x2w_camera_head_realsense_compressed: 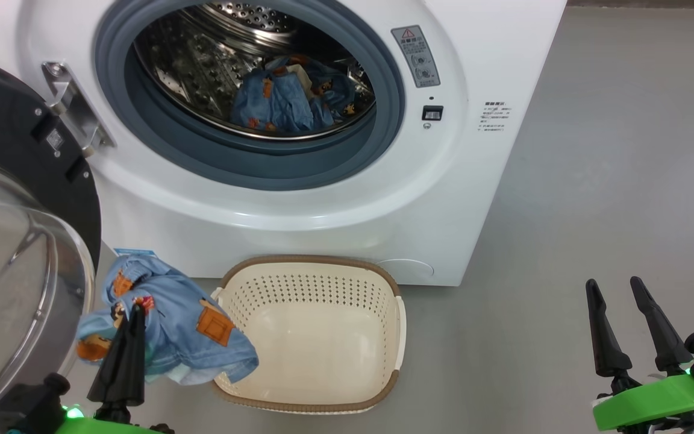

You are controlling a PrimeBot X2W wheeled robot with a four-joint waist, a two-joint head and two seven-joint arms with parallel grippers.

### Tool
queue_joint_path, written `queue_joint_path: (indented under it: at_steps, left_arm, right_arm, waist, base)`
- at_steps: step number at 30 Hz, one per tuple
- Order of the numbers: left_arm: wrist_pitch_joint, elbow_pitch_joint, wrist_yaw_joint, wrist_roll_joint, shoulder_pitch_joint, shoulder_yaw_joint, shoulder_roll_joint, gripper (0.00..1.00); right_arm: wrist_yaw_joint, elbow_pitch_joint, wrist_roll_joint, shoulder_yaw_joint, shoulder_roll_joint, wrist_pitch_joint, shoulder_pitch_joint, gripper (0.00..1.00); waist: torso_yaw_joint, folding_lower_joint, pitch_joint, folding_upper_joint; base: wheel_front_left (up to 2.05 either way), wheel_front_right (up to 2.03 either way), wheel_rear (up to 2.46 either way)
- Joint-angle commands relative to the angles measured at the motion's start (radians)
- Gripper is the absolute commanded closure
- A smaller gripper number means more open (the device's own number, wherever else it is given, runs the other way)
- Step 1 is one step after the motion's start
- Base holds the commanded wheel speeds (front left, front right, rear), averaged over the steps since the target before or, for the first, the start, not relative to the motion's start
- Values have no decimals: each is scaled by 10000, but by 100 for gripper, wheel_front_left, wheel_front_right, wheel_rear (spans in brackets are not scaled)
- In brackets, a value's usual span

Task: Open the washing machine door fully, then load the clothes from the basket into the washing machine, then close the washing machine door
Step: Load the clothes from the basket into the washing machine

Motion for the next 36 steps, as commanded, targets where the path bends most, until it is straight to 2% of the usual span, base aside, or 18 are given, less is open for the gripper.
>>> queue_joint_path:
  at_steps: [1, 10, 19, 27, 36]
  left_arm:
    - [-93, -347, 6, 117, -249, 441, 160, 100]
    - [-93, -333, 6, 96, -1042, 309, 223, 100]
    - [-93, 166, 6, -40, -3107, -65, 606, 100]
    - [-93, 1407, 6, -478, -5523, -617, 1165, 100]
    - [-93, 3036, 6, -790, -7839, -1206, 1881, 100]
  right_arm:
    - [46, -284, -2, 196, -140, -80, -94, 0]
    - [46, -327, -58, 169, -31, -80, -354, 0]
    - [46, -454, -201, 164, 223, -80, -919, 0]
    - [46, -528, -317, 293, 590, -80, -1621, 0]
    - [46, -556, -310, 439, 940, -80, -1962, 0]
  waist:
    - [-24, 0, 54, 0]
    - [-201, 0, 549, 0]
    - [-663, 0, 1638, 0]
    - [-1514, 0, 2805, 0]
    - [-2565, 0, 3612, 0]
  base:
    - [0, 0, 0]
    - [0, 0, 0]
    - [0, 0, 0]
    - [0, 0, 0]
    - [0, 0, 0]
